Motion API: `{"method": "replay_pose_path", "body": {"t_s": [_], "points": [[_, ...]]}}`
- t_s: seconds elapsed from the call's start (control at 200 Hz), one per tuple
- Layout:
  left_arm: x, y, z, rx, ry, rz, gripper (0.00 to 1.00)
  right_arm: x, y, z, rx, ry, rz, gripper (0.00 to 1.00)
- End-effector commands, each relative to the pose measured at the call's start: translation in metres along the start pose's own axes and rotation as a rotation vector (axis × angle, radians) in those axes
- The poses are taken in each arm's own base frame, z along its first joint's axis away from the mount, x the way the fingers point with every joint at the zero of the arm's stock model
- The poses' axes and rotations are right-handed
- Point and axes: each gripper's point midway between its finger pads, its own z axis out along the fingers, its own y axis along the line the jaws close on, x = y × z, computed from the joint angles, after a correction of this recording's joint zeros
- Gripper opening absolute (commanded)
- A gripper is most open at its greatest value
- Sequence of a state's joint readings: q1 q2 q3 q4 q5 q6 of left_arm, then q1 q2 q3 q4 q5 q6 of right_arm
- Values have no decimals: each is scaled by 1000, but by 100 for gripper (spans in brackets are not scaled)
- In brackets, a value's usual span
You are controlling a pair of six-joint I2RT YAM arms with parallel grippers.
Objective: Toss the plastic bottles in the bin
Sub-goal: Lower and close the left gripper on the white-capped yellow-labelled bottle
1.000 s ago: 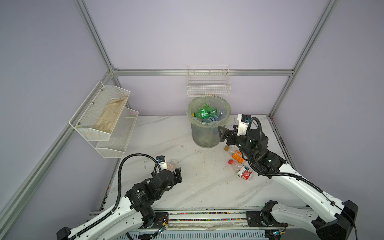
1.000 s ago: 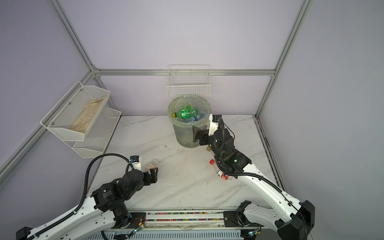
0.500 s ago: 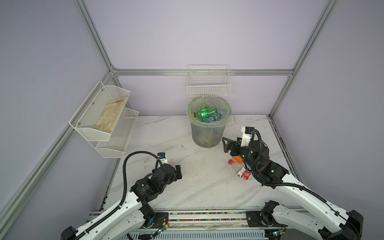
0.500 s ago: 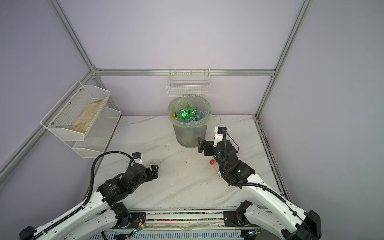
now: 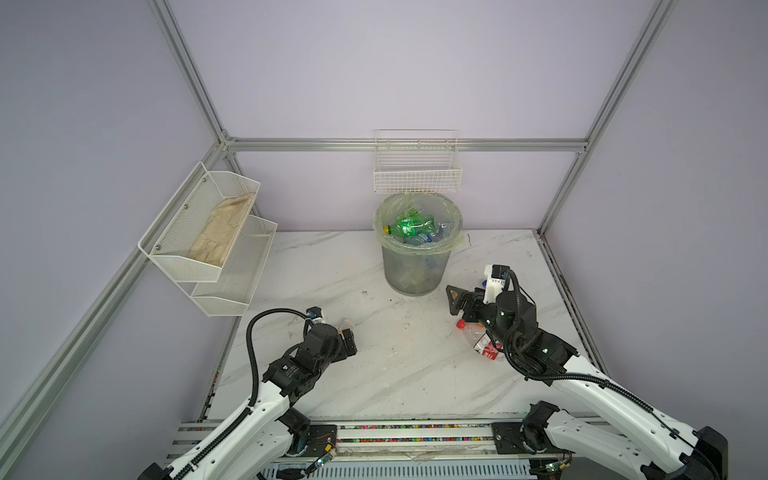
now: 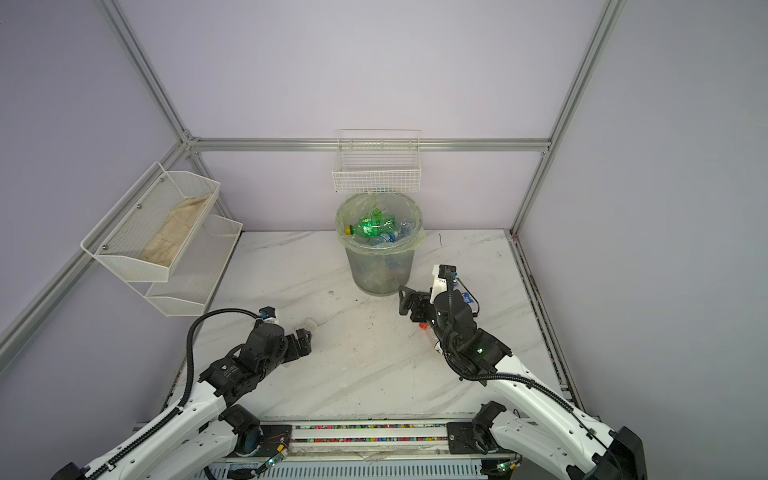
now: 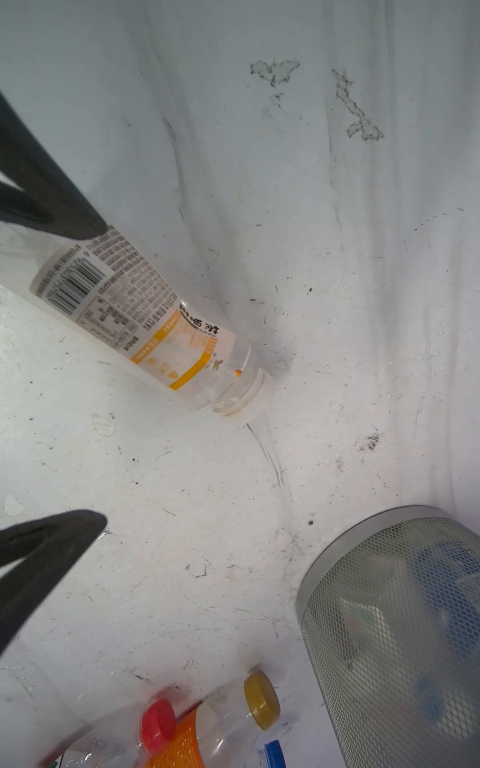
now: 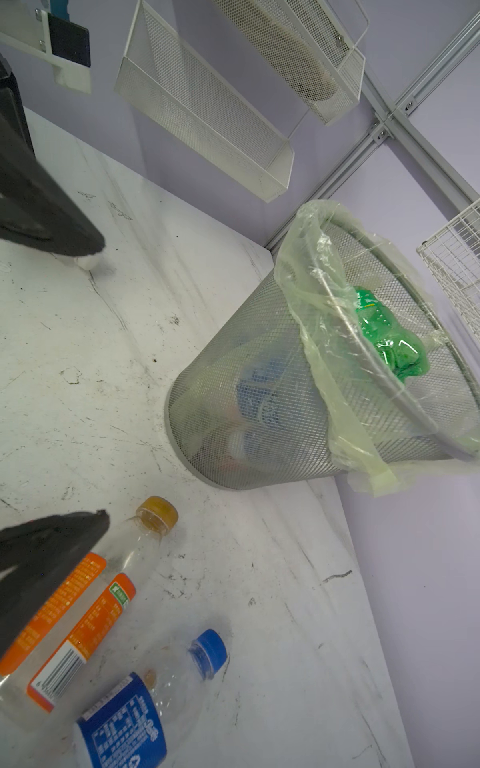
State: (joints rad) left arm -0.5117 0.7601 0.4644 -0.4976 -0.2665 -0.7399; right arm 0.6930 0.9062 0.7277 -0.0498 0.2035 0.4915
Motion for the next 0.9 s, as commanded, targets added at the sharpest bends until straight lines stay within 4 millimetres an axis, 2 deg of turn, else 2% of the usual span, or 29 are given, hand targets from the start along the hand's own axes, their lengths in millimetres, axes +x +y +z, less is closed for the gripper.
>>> {"method": "replay_pose_path", "body": {"t_s": [0.0, 0.375, 0.675, 0.895], "points": [[5, -1, 9, 29, 7, -1, 100, 4, -2, -2, -6, 8, 26, 97], [3, 12, 25, -26, 29, -15, 100, 14, -6, 1, -4, 29, 46, 97], [22, 17, 44, -74, 141, -5, 100, 18, -8, 1, -1, 35, 55, 97], [42, 7, 59, -50, 269, 2, 95, 20, -7, 3, -6, 41, 61, 97]]}}
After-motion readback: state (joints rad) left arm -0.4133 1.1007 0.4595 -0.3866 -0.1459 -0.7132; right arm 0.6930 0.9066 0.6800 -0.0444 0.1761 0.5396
